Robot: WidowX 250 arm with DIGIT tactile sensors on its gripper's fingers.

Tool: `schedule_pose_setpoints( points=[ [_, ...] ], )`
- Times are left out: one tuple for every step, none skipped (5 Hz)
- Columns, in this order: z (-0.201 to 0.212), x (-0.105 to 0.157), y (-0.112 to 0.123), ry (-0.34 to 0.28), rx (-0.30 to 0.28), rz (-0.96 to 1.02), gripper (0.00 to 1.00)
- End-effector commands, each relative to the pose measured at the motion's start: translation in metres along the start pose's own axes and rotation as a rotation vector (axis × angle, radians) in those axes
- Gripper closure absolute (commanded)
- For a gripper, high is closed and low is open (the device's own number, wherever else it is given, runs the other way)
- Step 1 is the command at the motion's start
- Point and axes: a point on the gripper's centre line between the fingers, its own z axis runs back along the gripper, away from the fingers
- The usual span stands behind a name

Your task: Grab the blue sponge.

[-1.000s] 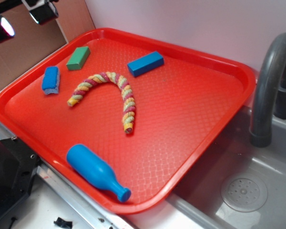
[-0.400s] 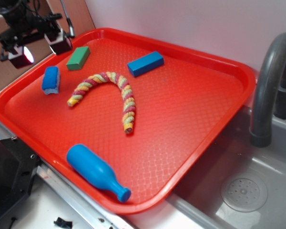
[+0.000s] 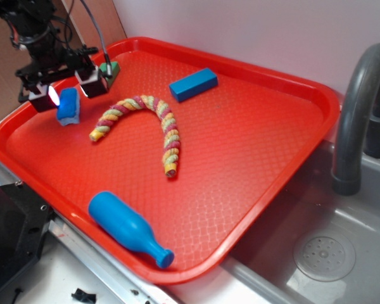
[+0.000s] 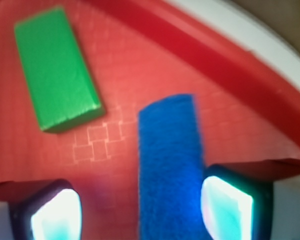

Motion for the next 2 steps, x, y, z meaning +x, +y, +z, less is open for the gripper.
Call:
schedule_pose_setpoints(
  points=[
    [-0.0002, 0.0100, 0.0021, -0.006, -0.014, -0.017, 0.00],
    [-0.0018, 0.0102, 0.0030, -0.015, -0.017, 0.000, 1.00]
  ],
)
